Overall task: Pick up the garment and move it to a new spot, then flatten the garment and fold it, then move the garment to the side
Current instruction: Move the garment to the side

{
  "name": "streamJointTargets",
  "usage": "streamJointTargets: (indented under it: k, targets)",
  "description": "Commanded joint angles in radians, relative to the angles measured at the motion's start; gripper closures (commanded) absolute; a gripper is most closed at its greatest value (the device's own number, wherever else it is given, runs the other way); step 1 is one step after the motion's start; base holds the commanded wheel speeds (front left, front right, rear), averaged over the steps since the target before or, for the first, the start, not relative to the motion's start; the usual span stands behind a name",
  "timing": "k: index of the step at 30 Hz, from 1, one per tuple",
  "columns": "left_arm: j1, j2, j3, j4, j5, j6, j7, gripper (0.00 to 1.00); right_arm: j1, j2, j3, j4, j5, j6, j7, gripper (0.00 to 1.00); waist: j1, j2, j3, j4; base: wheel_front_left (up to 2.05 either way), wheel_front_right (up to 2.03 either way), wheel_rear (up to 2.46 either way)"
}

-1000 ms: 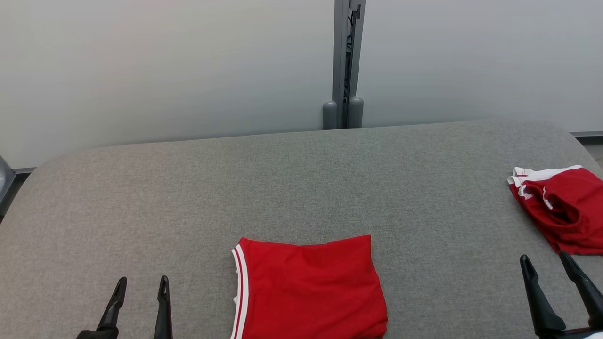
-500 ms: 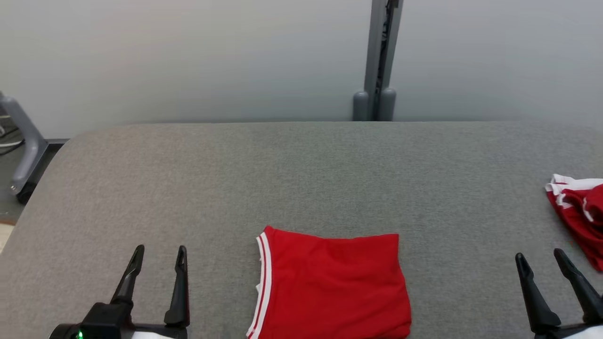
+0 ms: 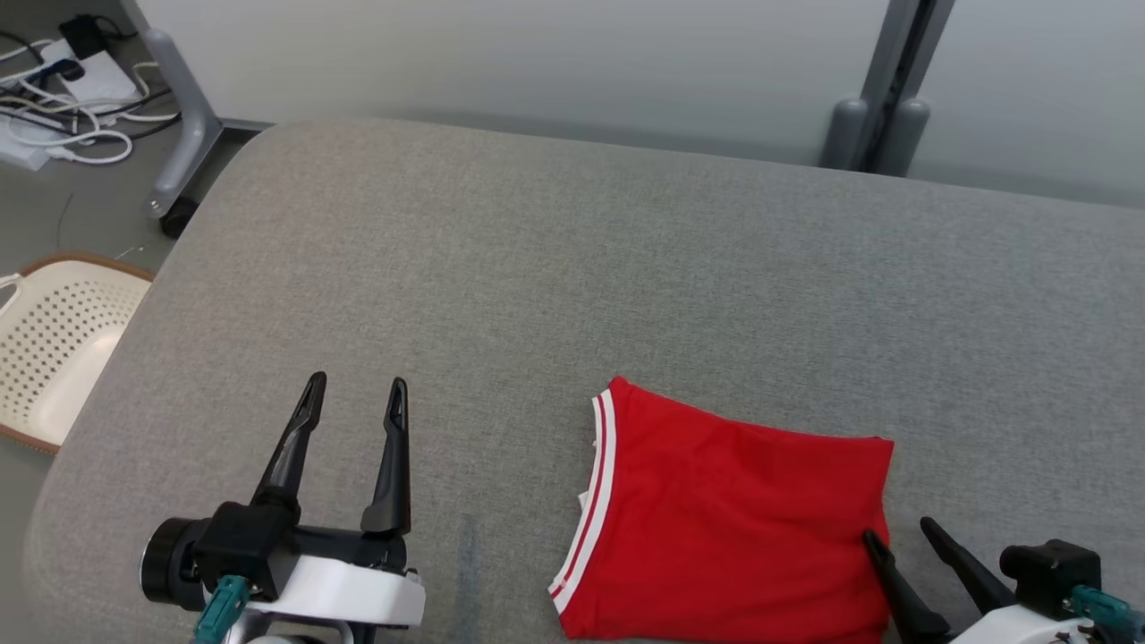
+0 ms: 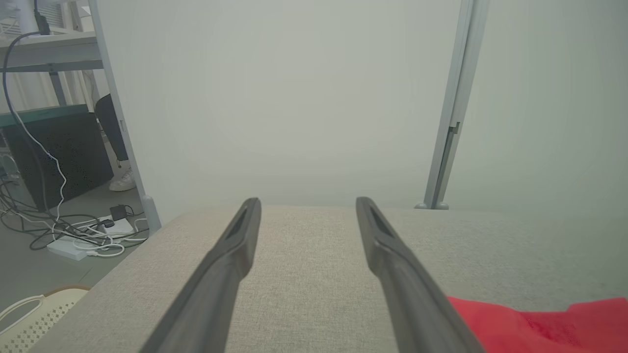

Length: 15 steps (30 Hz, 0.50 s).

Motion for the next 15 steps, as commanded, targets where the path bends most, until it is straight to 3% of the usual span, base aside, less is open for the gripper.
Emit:
streamJointTargets:
  k: [1,9,11,12,15]
  targets:
    - [-0.022,-0.002,0.001,0.001,0.005,0.0,-0.011,0.0,-0.018,-0.012,0.007,0.022,0.013,0.001,-0.007,0.0,0.0,0.0,0.027,0.028,0.0,0.0,0.0]
    - [-0.053,-0.015,0.01,0.026,0.005,-0.01,-0.041,0.0,-0.09,-0.032,0.131,0.188,0.109,0.001,-0.006,0.0,0.0,0.0,0.045,0.039,0.0,0.0,0.0]
    - [-0.058,-0.017,0.013,0.03,0.006,-0.012,-0.043,0.0,-0.109,-0.041,0.174,0.211,0.137,0.001,0.012,0.64,0.0,0.0,0.046,0.037,0.0,0.0,0.0]
    - [-0.06,-0.018,0.015,0.032,0.007,-0.014,-0.044,0.0,-0.118,-0.044,0.195,0.218,0.156,0.001,0.012,1.0,0.0,0.0,0.047,0.036,0.0,0.0,0.0]
    - [-0.059,-0.019,0.02,0.038,0.011,-0.019,-0.048,0.0,-0.145,-0.066,0.238,0.228,0.194,0.001,0.002,1.0,0.0,0.0,0.046,0.03,0.0,0.0,0.0]
